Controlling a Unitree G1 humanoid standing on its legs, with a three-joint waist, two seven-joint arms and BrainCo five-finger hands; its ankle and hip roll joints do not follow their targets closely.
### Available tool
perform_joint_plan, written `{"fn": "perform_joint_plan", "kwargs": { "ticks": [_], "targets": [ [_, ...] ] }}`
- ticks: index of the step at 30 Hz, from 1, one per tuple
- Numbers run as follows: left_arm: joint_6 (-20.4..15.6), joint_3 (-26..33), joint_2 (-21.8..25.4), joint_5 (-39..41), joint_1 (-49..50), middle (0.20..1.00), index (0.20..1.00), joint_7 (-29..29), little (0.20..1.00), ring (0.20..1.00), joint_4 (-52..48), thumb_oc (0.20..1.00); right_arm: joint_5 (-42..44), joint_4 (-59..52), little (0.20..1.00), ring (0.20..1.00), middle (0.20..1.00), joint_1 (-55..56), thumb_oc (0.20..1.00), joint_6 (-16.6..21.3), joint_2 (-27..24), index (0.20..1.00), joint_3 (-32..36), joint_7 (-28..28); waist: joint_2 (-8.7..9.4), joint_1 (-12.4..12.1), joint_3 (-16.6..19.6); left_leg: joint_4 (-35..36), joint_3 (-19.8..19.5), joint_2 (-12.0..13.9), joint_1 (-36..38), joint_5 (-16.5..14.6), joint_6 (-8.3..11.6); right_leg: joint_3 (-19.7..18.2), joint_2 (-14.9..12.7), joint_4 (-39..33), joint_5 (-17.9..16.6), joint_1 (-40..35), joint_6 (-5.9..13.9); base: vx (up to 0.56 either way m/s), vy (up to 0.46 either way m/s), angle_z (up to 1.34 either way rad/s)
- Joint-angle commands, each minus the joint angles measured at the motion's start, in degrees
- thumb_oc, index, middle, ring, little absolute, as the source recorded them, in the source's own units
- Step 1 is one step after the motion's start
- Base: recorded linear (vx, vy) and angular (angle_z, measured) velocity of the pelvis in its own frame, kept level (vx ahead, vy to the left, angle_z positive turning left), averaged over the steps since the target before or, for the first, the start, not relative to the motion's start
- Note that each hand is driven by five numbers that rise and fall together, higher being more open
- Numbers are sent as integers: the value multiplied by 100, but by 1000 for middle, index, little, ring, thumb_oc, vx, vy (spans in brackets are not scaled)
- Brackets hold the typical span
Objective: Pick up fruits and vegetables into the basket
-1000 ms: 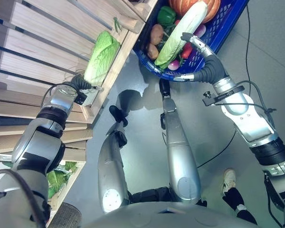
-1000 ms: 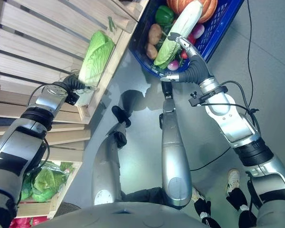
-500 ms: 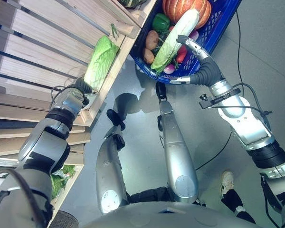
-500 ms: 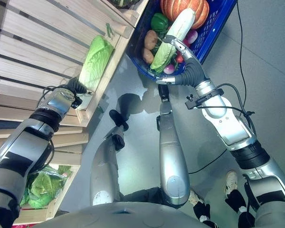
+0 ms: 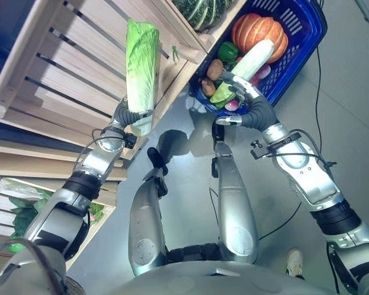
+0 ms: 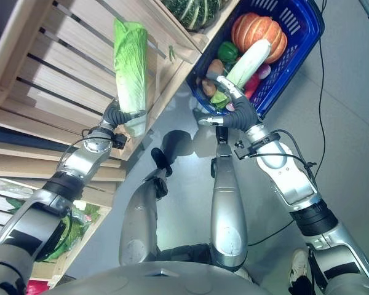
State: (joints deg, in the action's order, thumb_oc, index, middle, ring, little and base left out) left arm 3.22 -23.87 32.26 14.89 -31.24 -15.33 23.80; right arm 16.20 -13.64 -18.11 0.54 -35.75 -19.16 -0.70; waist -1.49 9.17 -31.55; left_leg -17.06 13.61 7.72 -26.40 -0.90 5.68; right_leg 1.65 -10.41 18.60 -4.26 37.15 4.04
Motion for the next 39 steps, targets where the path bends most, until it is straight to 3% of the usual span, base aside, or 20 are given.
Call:
{"fn": "perform_joint_plan", "kwargs": {
  "ticks": [1, 8, 12, 15, 21, 34, 39],
  "targets": [
    [-500, 350, 61, -30, 199, 200, 200, -338, 200, 200, -488, 200, 627, -598, 1000, 1000, 1000, 98, 1000, 190, 209, 1000, -21, 41, 34, -40, 176, -87, -195, -16, -162, 281, -164, 260, -67, -3, 201, -454, 111, -28, -39, 14],
    [-610, 356, 87, -933, 109, 200, 200, -595, 200, 200, -1406, 200, 837, -440, 1000, 1000, 1000, -521, 1000, -109, 870, 1000, -367, -629, 121, -375, 176, 3, -364, -107, 254, 242, -215, 451, -119, -143, 226, -1038, 114, -11, -41, 13],
    [-591, 106, 161, -2172, -136, 200, 200, -810, 200, 200, -1644, 200, 1340, -294, 1000, 1000, 1000, -933, 1000, -335, 1193, 1000, -551, -1008, 179, -538, 210, 46, -438, -131, 447, 230, -233, 561, -142, -215, 231, -1314, 114, 23, -48, 11],
    [-592, -206, 162, -2923, -349, 200, 200, -815, 200, 200, -1718, 200, 1866, -112, 1000, 1000, 1000, -1180, 1000, -310, 1418, 1000, -671, -1325, 238, -635, 325, 84, -502, -145, 513, 256, -252, 636, -168, -294, 188, -1447, 107, 50, -53, 11],
    [-598, -781, 66, -3645, -614, 200, 200, -771, 200, 200, -1726, 200, 2206, 196, 1000, 1000, 1000, -1456, 1000, -69, 1717, 1000, -767, -1912, 315, -739, 477, 99, -574, -148, 650, 224, -253, 708, -200, -374, 165, -1649, 117, 58, -37, 14],
    [-344, -1604, -54, -5740, -807, 200, 200, -1315, 200, 200, -1535, 200, 3207, 653, 1000, 1000, 1000, -1702, 1000, 112, 2009, 1000, -882, -2132, 385, -815, 654, 54, -649, -122, 762, 152, -229, 748, -272, -473, 121, -1835, 130, 48, -6, 3],
    [-116, -1991, -119, -6536, -918, 200, 200, -1238, 200, 200, -1479, 200, 3358, 792, 1000, 1000, 1000, -1774, 1000, 134, 2061, 1000, -991, -2178, 399, -826, 681, 57, -673, -123, 775, 144, -216, 767, -309, -507, 99, -1873, 148, 14, 2, 0]
  ]
}}
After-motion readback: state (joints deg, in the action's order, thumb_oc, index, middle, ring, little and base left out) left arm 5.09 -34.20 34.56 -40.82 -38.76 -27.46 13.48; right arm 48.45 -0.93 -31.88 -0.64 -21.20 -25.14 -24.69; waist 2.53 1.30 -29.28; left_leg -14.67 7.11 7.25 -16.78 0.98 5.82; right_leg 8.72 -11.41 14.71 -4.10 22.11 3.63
